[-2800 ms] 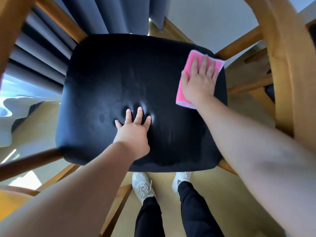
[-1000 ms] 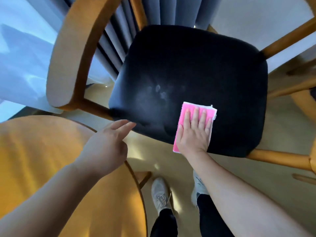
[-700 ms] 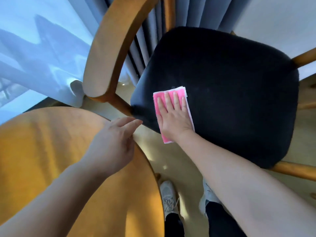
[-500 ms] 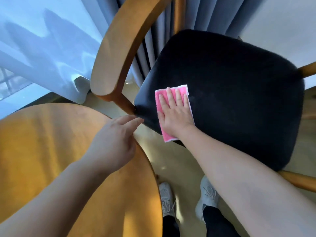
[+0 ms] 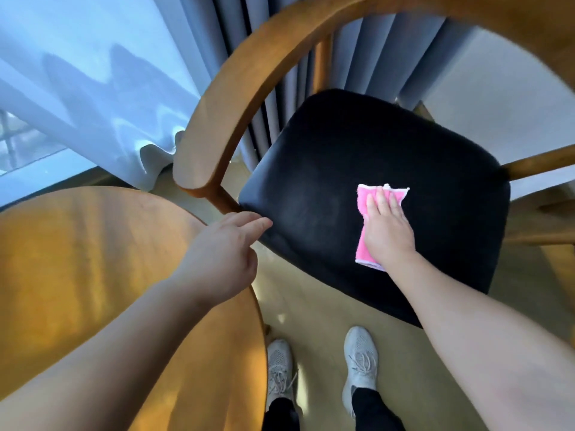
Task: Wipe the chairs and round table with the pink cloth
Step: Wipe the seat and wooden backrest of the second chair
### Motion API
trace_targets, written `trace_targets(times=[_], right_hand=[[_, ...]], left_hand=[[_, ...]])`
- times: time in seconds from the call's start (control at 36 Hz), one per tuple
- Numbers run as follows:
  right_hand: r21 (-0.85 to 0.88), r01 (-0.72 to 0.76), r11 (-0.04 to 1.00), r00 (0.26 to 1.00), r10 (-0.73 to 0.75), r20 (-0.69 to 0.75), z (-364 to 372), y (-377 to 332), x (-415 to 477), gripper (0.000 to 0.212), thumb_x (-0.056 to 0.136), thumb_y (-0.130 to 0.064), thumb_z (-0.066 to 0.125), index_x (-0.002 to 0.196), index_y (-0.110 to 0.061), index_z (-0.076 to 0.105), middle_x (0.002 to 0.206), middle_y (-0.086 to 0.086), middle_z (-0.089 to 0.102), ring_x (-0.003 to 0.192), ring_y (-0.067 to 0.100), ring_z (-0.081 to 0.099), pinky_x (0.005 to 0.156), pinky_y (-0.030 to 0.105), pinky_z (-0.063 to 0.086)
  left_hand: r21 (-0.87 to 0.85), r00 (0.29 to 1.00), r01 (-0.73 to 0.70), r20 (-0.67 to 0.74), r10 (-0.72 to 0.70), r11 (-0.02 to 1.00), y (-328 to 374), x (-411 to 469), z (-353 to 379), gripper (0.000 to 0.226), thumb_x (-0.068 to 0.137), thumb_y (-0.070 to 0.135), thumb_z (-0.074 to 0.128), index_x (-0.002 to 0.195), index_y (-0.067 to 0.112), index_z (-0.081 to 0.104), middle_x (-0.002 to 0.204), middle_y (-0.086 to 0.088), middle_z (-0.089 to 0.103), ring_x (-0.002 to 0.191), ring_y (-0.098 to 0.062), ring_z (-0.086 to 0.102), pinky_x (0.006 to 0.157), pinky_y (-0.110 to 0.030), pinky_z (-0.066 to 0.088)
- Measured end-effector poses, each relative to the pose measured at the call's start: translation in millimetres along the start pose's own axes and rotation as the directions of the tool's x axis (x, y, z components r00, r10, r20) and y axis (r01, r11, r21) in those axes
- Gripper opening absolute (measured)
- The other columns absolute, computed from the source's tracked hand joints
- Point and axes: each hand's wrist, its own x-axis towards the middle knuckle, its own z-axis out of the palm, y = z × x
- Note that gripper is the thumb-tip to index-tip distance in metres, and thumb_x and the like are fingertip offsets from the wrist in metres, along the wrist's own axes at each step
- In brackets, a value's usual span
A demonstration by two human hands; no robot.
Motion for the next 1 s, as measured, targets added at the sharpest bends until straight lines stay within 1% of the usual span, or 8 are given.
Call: trace_targets(times=[0.11,0.22,0.36,0.5,0.61,0.69,0.78,1.0], right_hand=[[0.105,-0.067,0.992,0.986,0.05,0.159,-35.5,2.1,-8.5,0.056,0.096,0.0,0.034,0.15,-0.01,0.024,0.161,0.006,0.014,0.15,0.017,0.003,0.113,0.031,0.024],[0.305,-0.055,0.951,0.998,0.042,0.05,-98.1,-9.2,-42.4,0.055,0.095,0.0,0.031,0.144,-0.022,0.038,0.145,0.002,0.041,0.141,0.014,0.03,0.097,0.023,0.036],[0.779,0.013,0.627,0.998,0.034,-0.044,-192.6,-30.3,-107.1,0.04,0.101,-0.027,0.026,0.124,-0.043,0.055,0.097,-0.037,0.053,0.116,0.005,0.049,0.092,0.018,0.031],[0.868,0.096,0.488,0.995,-0.064,-0.074,-293.0,-50.1,-170.7,0.04,0.102,-0.043,0.026,0.097,-0.077,0.046,0.098,-0.056,0.05,0.103,-0.027,0.045,0.076,-0.004,0.035],[0.923,0.14,0.359,0.983,-0.162,-0.086,-344.0,-51.2,-207.1,0.027,0.1,-0.054,0.028,0.108,-0.064,0.052,0.103,-0.04,0.058,0.102,-0.019,0.053,0.072,0.004,0.043],[0.955,0.167,0.245,0.97,-0.215,-0.114,-369.6,-50.0,-220.6,0.037,0.099,-0.056,0.03,0.129,-0.048,0.051,0.115,-0.027,0.061,0.106,-0.01,0.056,0.084,0.015,0.043],[0.937,0.238,0.256,0.95,-0.264,-0.169,-387.1,-44.6,-225.4,0.038,0.1,-0.055,0.03,0.134,-0.048,0.046,0.116,-0.027,0.06,0.106,-0.014,0.055,0.084,0.014,0.041],[0.853,0.315,0.417,0.897,-0.423,-0.124,-406.5,-15.8,-206.3,0.051,0.1,-0.038,0.037,0.15,-0.035,0.025,0.15,-0.011,0.038,0.134,0.007,0.039,0.112,0.037,0.035]], left_hand=[[-0.019,1.0,0.024,-0.014,-0.025,1.0,13.5,-12.6,-17.6,0.052,0.081,-0.001,0.054,0.129,0.018,0.055,0.127,0.001,0.057,0.119,-0.018,0.05,0.091,-0.02,0.034],[-0.034,0.998,0.057,-0.038,-0.058,0.998,36.9,-27.3,-44.7,0.048,0.086,0.004,0.052,0.13,0.023,0.054,0.128,0.004,0.056,0.121,-0.016,0.048,0.095,-0.022,0.038],[-0.102,0.992,0.087,-0.081,-0.096,0.991,81.5,-47.5,-93.8,0.042,0.091,0.017,0.05,0.131,0.028,0.052,0.128,0.01,0.056,0.113,-0.01,0.053,0.087,-0.017,0.039],[-0.223,0.978,0.127,-0.134,-0.159,0.966,136.4,-76.0,-148.4,0.042,0.09,0.033,0.054,0.132,0.031,0.049,0.127,0.015,0.055,0.114,-0.001,0.049,0.087,-0.007,0.032],[-0.379,0.971,0.149,-0.12,-0.208,0.913,177.8,-96.9,-183.9,0.053,0.086,0.046,0.059,0.136,0.031,0.043,0.126,0.021,0.051,0.114,0.006,0.045,0.095,-0.014,0.034],[-0.503,0.966,0.106,-0.152,-0.208,0.858,204.3,-106.7,-206.4,0.035,0.085,0.035,0.065,0.117,0.038,0.054,0.099,0.026,0.057,0.09,0.015,0.051,0.075,-0.007,0.038],[-0.499,0.934,0.09,-0.258,-0.247,0.862,218.4,-109.8,-220.6,0.021,0.086,0.017,0.064,0.087,0.037,0.059,0.078,0.018,0.059,0.077,0.009,0.053,0.061,-0.008,0.037],[-0.504,0.831,0.095,-0.435,-0.347,0.858,211.2,-115.8,-241.3,0.029,0.086,0.007,0.058,0.083,0.036,0.058,0.079,0.016,0.053,0.078,0.001,0.052,0.065,-0.014,0.036]])
